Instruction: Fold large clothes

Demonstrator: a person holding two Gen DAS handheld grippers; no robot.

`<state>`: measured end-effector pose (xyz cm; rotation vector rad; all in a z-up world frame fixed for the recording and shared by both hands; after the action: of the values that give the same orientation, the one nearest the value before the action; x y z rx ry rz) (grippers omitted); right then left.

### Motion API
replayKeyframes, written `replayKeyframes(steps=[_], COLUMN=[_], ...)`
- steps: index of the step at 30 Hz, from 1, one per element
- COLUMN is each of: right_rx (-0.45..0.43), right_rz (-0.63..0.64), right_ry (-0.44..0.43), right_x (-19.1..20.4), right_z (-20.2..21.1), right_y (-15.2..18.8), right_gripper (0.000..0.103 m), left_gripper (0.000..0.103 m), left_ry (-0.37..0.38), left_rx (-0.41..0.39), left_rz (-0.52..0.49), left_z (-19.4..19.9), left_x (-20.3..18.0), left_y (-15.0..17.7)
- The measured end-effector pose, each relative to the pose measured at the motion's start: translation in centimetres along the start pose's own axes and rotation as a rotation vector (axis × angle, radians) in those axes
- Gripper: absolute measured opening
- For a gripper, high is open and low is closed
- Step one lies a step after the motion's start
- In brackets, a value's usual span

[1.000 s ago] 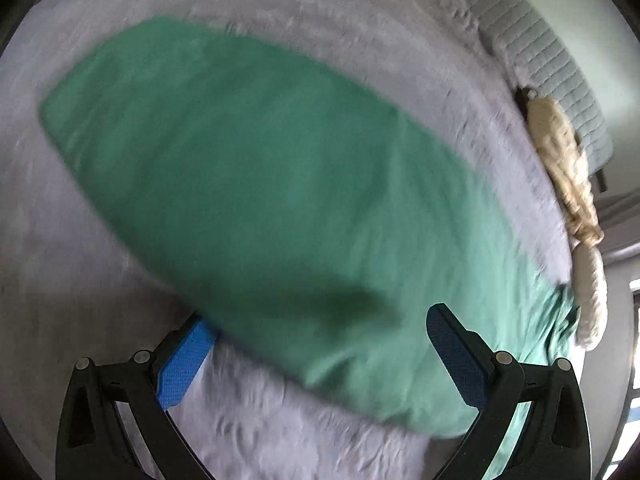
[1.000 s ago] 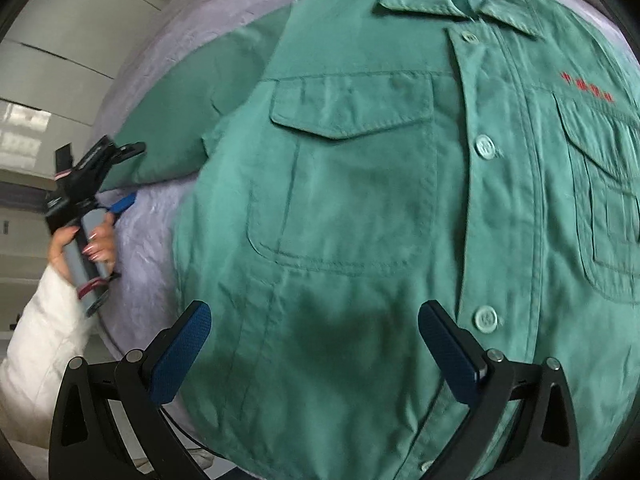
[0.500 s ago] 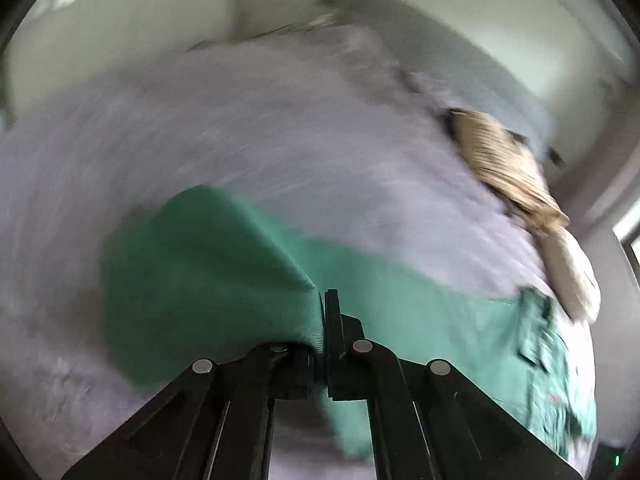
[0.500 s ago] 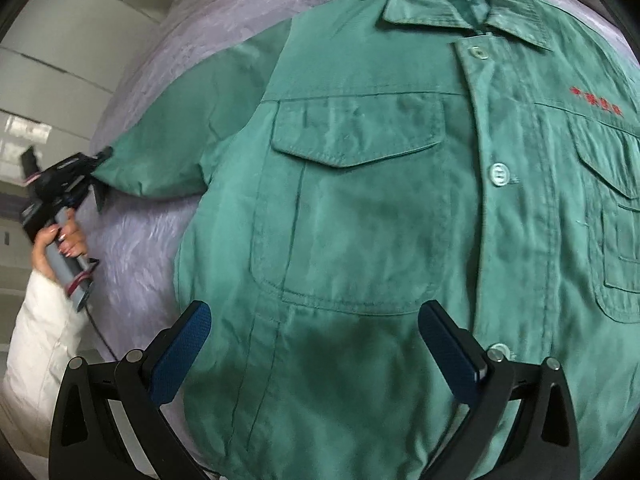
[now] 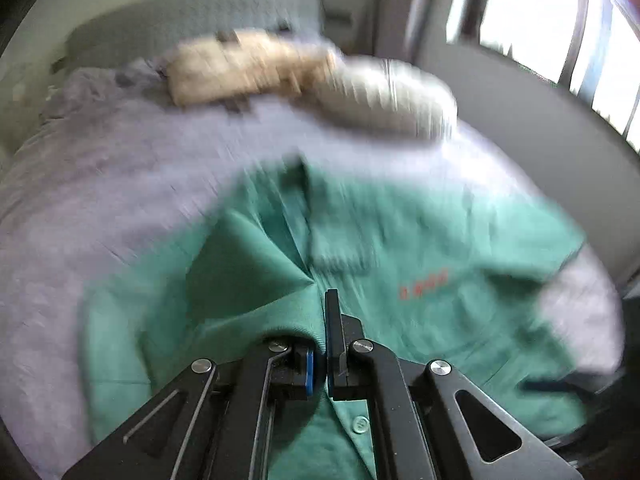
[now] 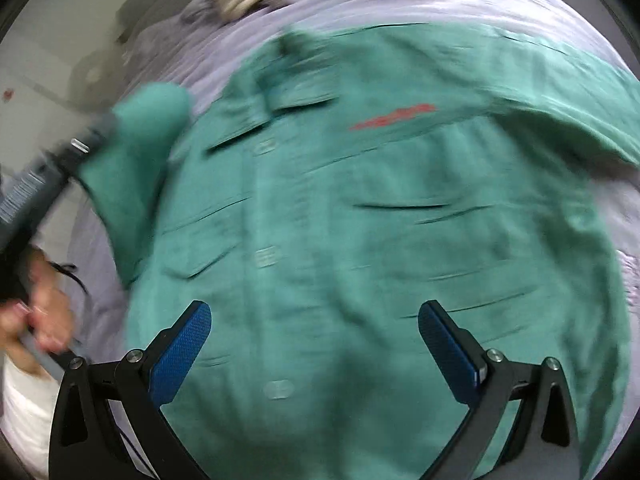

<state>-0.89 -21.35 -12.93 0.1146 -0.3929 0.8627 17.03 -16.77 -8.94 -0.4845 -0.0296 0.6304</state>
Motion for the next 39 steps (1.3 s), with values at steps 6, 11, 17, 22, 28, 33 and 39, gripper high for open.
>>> replayKeyframes(steps=[6,11,17,22,28,33,39], right_rx=[0.015,-0.026,-0.108,-0.071,-0.015,-0.050,-0.158], right_rz=[-0.082,-0.051,0.152,0.347,0.493,0.571,0.398], right_ry=[0.039,0.062,0.020,-0.045,0.045,0.344,0.072], right_x=[-6.2,-6.3,1.1,10.5,19.8,21.3,15.4], right_z=[0.0,0.9,2.0,-2.0,-11.4,-16.7,-8.2], right_y=[-0.6,-2.2,-6.1,-8.4,-9.7,-9.6,-12.5], right_gripper=[0.103,0.103,0.103,0.103,0.103,0.073,0.018], left_gripper=[0.048,0.095,0.095,0.095,0.095,0.095,0.095], left_ry=[-0.139,-0.140,-0.278,-0.267,-0.083,-0.114,-0.129], left_rx=[0.126,0.076,0.001,0.156,0.090,0.132,0.129], left_rz=[-0.115,-0.159,0.041,0.263,0.612,0.720,0.674], left_z=[-5.8,-1.0,5.5,5.0,4.4,2.1,2.4], left_x=[-3.8,-3.8,3.0,9.8,15.3,18.3,18.6], left_y=[4.3,6.5,9.3,13.7,15.7,18.0,18.8])
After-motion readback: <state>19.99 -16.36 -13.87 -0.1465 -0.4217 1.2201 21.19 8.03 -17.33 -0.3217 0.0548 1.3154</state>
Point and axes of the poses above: each gripper's, at about its wrist camera, not at the fingertips, and z roughly against the way its jaws point, x to its left, y to its underside, the point moved 2 cm from there along -z, roughly the way its jaws point, and after that the axes turned 11 degrees about x, right-handed, at the moved point
